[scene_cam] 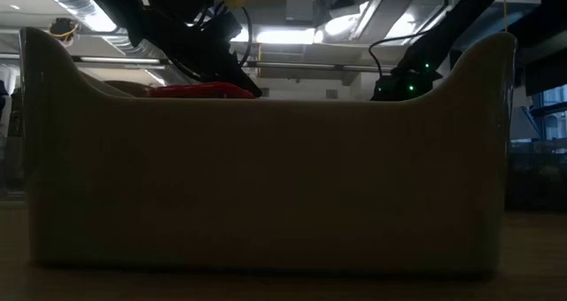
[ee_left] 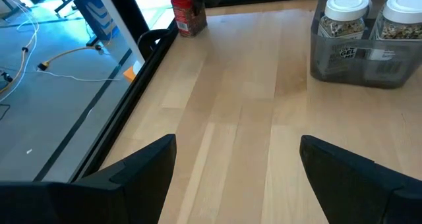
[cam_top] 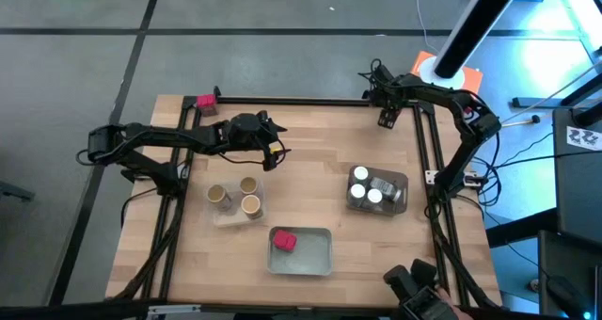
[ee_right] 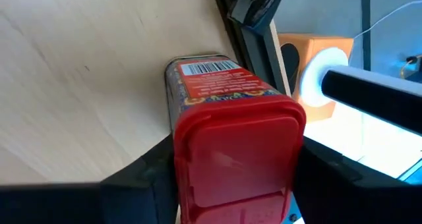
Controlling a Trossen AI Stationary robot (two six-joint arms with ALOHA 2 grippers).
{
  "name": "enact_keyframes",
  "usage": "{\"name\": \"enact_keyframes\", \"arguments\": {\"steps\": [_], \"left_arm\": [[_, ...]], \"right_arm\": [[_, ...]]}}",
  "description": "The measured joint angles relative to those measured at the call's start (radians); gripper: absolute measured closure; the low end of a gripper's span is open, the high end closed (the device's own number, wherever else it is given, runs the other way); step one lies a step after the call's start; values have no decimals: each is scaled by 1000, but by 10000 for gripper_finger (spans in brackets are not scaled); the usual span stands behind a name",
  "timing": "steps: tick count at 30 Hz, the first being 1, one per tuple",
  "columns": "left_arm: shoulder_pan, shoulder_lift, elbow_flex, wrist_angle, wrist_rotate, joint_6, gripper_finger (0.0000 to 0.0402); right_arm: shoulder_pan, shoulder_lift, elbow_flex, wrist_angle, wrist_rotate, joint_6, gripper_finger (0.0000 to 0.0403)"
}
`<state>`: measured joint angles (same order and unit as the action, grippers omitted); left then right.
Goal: Sort spices by type
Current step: Put the red seasoning can into the gray bin
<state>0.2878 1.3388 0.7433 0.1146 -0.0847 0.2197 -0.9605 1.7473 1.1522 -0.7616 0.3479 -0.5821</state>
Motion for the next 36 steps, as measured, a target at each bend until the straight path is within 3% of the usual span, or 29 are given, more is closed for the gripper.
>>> {"name": "enact_keyframes", "arguments": {"steps": [11,24,36], "left_arm": [[-7,0,0,0,0,-22,92],[-89,0,0,-5,-7,-76,92],[-198,-33,1,-75,-31,-127,92]], "right_arm": [[157,-104,-5,-6,-9,82,187],[517,-298,-4,29,-69,217,187],[825,-323,-4,71,-107,422,187]]}}
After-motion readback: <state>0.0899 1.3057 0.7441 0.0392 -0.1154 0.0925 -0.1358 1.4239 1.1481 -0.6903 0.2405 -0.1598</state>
